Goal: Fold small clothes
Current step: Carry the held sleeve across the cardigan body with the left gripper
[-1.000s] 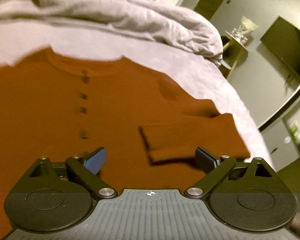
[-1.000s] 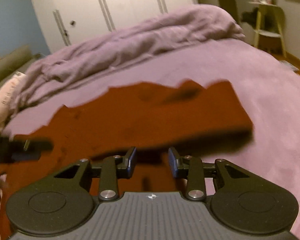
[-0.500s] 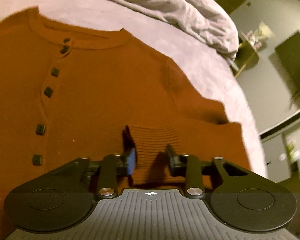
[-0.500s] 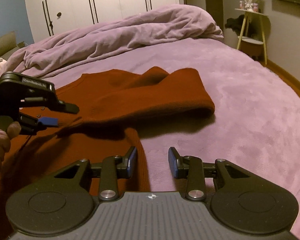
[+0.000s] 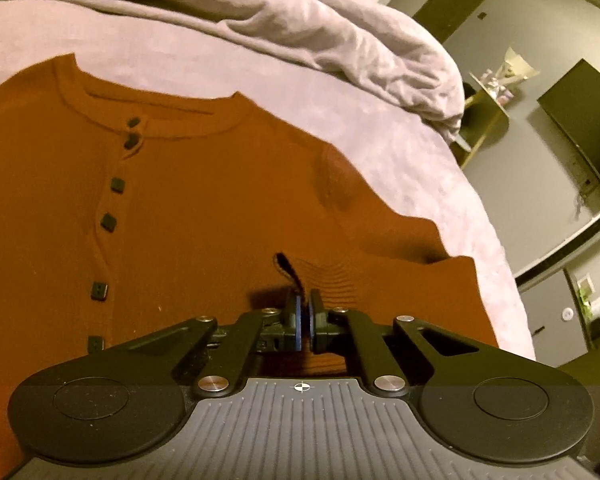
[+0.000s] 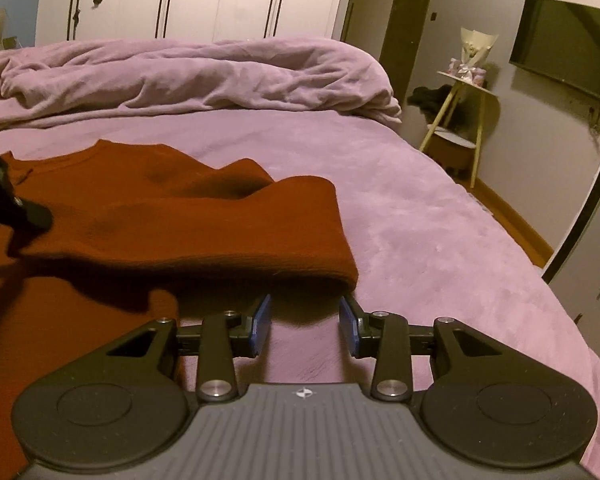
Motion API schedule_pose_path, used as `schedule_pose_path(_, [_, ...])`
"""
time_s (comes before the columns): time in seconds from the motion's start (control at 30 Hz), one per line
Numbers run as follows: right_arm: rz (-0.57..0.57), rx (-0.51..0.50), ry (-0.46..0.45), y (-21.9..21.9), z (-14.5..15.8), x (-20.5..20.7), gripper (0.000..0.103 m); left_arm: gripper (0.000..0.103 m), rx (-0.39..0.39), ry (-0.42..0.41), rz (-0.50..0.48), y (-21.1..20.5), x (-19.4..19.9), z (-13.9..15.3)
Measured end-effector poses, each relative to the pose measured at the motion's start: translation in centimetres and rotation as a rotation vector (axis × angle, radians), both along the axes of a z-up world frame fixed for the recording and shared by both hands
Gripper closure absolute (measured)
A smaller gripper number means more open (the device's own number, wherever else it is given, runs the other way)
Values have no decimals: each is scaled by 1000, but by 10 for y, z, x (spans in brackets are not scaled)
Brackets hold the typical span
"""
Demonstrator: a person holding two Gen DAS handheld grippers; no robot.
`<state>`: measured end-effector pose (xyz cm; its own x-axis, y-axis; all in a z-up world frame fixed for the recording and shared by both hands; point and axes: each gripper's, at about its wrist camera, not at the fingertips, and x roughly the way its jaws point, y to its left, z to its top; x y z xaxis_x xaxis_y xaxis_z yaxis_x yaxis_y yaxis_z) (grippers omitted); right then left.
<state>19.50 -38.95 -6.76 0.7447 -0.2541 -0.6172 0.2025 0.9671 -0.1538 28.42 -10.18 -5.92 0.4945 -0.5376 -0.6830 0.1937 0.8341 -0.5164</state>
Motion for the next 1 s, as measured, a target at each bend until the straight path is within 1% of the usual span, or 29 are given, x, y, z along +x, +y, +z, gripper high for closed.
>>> schedule_pose_path(0.23, [22, -5, 4, 2, 1, 9, 66, 98, 3, -25, 0, 5, 3, 14])
schedule_pose_path(0.4, [36, -20, 4, 4, 2, 12, 66, 98, 25, -29, 12, 13, 3, 19])
schedule_pose_path(0.5, [42, -32, 2, 6, 4, 13, 66, 98, 40, -60, 21, 23, 3, 31])
schedule_pose_path(0.57, [51, -50, -4, 10, 6, 13, 65, 98, 57, -98, 38, 36, 3, 43])
schedule_pose_path(0.63, [65, -73, -12, 15, 7, 14, 64, 98, 92, -138, 65, 51, 3, 52])
schedule_pose_path(0.7, [83, -99, -20, 21, 8, 16, 63, 98, 163, -182, 113, 70, 4, 59])
schedule_pose_path(0.77, [105, -121, -23, 27, 9, 20, 62, 98, 232, -202, 174, 90, 7, 60])
schedule_pose_path(0.83, [127, -142, -18, 34, 9, 24, 61, 98, 270, -185, 236, 110, 12, 57])
schedule_pose_path(0.9, [160, -151, -9, 43, 9, 28, 61, 98, 290, -143, 282, 128, 18, 46])
schedule_pose_path(0.93, [174, -151, -9, 47, 10, 29, 60, 98, 288, -115, 294, 135, 21, 40])
schedule_pose_path(0.97, [196, -154, -8, 52, 10, 30, 59, 98, 266, -83, 297, 142, 23, 32])
schedule_pose_path(1.0, [220, -165, -5, 58, 9, 30, 56, 97, 241, -61, 293, 146, 24, 26])
